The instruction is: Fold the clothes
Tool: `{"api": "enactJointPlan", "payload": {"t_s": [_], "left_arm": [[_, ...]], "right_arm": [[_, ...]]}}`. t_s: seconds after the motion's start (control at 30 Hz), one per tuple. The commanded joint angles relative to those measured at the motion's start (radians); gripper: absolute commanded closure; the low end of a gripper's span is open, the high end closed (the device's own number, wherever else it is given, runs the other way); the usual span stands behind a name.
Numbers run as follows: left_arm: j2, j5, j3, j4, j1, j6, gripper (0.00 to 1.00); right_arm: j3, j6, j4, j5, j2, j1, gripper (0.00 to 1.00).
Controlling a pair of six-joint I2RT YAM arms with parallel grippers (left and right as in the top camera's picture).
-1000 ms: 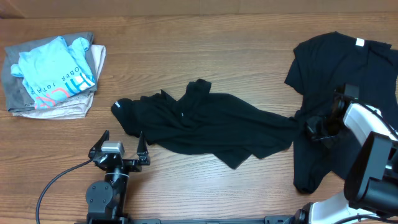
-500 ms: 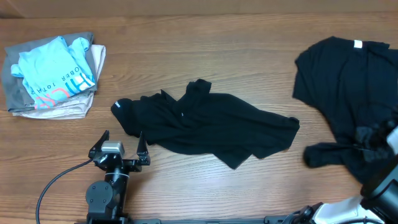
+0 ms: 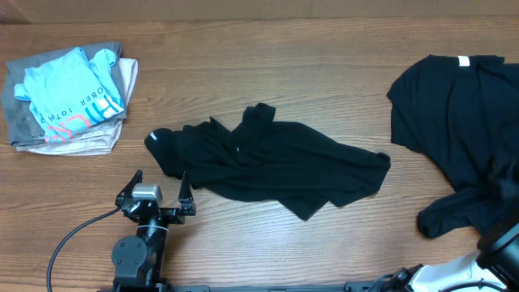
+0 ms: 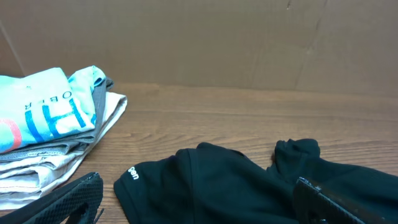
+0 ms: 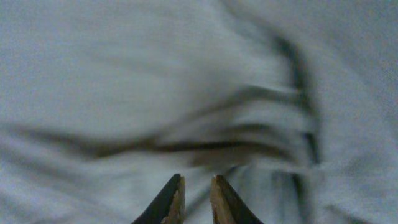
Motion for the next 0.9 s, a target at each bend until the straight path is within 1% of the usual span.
{"api": "enactJointPlan", "payload": {"t_s": [0.0, 0.07, 0.1, 0.17, 0.23, 0.33, 0.47, 0.57, 0.7, 0.73, 0.87], "left_arm": [[-0.011, 0.004, -0.004, 0.000, -0.005, 0.023, 0.00], [-0.011, 0.004, -0.004, 0.001, -0.005, 0.023, 0.00], [-0.010, 0.004, -0.004, 0.001, -0.005, 0.023, 0.00], [-0.011, 0.004, -0.004, 0.000, -0.005, 0.023, 0.00], [-0.011, 0.004, -0.004, 0.000, -0.005, 0.023, 0.00], [-0.010, 0.004, -0.004, 0.000, -0.005, 0.023, 0.00], [-0.011, 0.004, -0.004, 0.001, -0.005, 0.023, 0.00], [-0.010, 0.004, -0.004, 0.000, -0.005, 0.023, 0.00], [-0.011, 0.004, -0.004, 0.001, -0.005, 0.023, 0.00], [-0.011, 0.004, -0.004, 0.000, -0.005, 0.023, 0.00], [-0.011, 0.004, -0.004, 0.001, -0.005, 0.023, 0.00]], "right_arm": [[0.219, -0.097, -0.127, -0.053, -0.012, 0.080, 0.79], [0.289, -0.124, -0.209, -0.063, -0.012, 0.137, 0.79], [0.307, -0.138, -0.233, -0.076, -0.012, 0.166, 0.81], [0.314, -0.182, -0.254, -0.110, -0.012, 0.242, 0.90], [0.301, -0.212, -0.259, -0.103, -0.009, 0.319, 0.96], [0.253, -0.216, -0.228, -0.050, -0.001, 0.446, 0.96], [0.201, -0.205, -0.177, 0.059, 0.033, 0.563, 0.96], [0.186, -0.167, -0.163, 0.142, 0.076, 0.610, 0.96], [0.186, -0.164, -0.162, 0.144, 0.157, 0.626, 0.96], [0.186, -0.159, -0.158, 0.141, 0.200, 0.626, 0.96], [0.186, -0.160, -0.117, 0.140, 0.278, 0.624, 0.96]]}}
